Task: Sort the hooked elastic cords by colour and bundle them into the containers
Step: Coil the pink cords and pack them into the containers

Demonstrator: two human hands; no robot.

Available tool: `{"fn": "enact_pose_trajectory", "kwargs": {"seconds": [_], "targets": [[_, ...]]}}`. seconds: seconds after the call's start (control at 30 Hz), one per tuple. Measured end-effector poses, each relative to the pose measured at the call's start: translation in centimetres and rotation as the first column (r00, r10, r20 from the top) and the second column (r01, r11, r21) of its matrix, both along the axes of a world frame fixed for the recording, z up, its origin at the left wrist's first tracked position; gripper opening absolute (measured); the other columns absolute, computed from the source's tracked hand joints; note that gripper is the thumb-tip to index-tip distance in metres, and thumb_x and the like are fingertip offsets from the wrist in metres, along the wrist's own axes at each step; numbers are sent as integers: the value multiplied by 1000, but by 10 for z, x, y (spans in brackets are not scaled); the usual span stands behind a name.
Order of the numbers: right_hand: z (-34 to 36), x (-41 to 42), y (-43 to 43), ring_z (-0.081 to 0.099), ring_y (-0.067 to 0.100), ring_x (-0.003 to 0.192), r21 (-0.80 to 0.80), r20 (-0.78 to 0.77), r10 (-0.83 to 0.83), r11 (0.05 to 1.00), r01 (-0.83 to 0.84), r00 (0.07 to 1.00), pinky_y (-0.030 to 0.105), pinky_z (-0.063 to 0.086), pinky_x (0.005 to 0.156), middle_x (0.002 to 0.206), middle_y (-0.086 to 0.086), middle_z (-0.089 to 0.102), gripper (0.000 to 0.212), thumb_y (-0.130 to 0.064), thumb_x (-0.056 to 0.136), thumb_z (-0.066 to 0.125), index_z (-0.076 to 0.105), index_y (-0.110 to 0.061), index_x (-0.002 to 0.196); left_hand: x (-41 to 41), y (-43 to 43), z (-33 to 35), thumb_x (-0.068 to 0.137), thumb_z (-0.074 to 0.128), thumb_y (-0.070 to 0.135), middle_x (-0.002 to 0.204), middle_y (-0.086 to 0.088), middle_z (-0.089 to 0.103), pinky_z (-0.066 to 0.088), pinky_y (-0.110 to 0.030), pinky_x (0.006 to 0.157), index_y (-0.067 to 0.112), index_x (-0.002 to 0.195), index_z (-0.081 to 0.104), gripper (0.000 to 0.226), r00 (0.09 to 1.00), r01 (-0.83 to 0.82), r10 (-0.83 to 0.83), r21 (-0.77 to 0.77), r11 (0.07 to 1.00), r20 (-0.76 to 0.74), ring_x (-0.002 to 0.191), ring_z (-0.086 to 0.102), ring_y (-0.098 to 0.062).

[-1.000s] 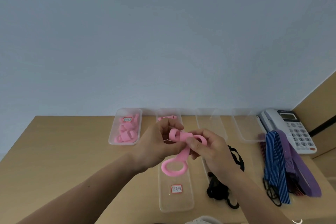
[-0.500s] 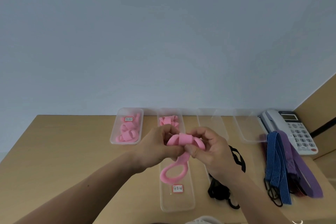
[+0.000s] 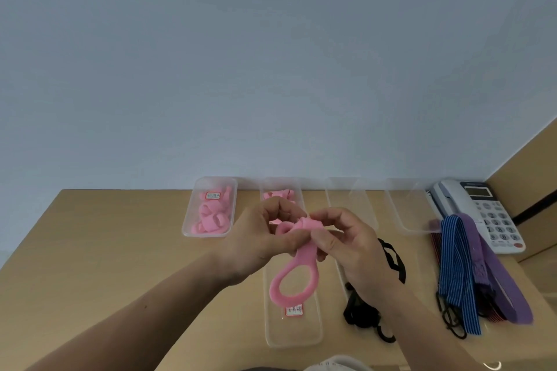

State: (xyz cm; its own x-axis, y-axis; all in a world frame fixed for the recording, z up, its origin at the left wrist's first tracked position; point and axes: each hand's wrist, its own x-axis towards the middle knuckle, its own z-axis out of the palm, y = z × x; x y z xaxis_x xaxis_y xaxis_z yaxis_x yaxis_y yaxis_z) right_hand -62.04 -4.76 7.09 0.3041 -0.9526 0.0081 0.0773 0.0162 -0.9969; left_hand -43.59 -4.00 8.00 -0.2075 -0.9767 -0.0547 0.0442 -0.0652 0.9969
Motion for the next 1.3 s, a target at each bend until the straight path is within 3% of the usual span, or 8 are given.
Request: {"fn": "enact_pose_trajectory", "kwargs": {"seconds": [0.1,0.27,0.43,0.53,0.67,0.8,1.07,1.3], "targets": [[-1,-1,-1,57,26,62,16,-30,-27,999,28,999,30,50,56,89,10,71,27,-21,77,68,67,-9,101,0,1,-3,80,79,12,99,-25,68,58,-46,79,7,95,63,23,999,32,-32,0,999,-35,89,69,-41],[0,-3,-2,57,26,59,38,-59,-21,999,23,998,31,49,54,84,17,70,30,-27,79,76,68,-7,99,-2,4,-4,78,80,9,90,-17,69,56,-32,75,9,99,63,27,998,50,-49,17,999,-37,81,69,-24],[-2,-5,-1,69,29,81,30,-77,-33,999,35,997,40,59,71,90,10,72,27,-18,74,81,67,-16,97,0,2,-7,81,76,3,98,-3,63,53,-24,74,16,118,58,44,992,84,-90,71,994,85,77,63,-11],[-2,-5,-1,69,34,85,6,-91,-46,999,47,995,46,59,75,90,8,72,26,-15,72,79,68,-24,94,2,1,-7,79,77,14,95,-16,69,58,-36,81,9,114,63,38,983,122,-135,104,987,128,81,67,-21],[1,-4,0,69,24,78,-4,-131,-42,999,42,990,34,58,71,84,1,71,30,-4,75,80,65,-19,96,1,1,-4,77,73,9,93,-23,69,55,-31,71,0,112,60,39,981,133,-151,143,981,125,76,68,-24],[3,-3,0,68,16,78,5,-128,-39,999,40,991,29,57,73,82,-4,70,35,0,73,80,62,-15,99,2,-2,-1,78,67,11,98,-25,69,54,-33,74,-3,116,56,42,986,157,-166,201,967,31,83,68,-30],[1,-3,-2,70,23,85,9,-76,-31,999,32,997,29,57,75,91,12,68,44,5,70,81,60,-13,104,-1,-4,1,79,72,21,89,-20,71,56,-36,73,1,106,60,36,994,106,-109,163,981,8,80,69,-29],[3,-6,-7,68,29,86,76,-8,21,997,-20,1000,36,57,77,97,18,69,38,-25,75,76,64,-7,106,-1,-7,0,75,78,14,93,-24,67,56,-46,81,6,102,64,32,998,41,-43,32,999,52,80,69,-27]]}}
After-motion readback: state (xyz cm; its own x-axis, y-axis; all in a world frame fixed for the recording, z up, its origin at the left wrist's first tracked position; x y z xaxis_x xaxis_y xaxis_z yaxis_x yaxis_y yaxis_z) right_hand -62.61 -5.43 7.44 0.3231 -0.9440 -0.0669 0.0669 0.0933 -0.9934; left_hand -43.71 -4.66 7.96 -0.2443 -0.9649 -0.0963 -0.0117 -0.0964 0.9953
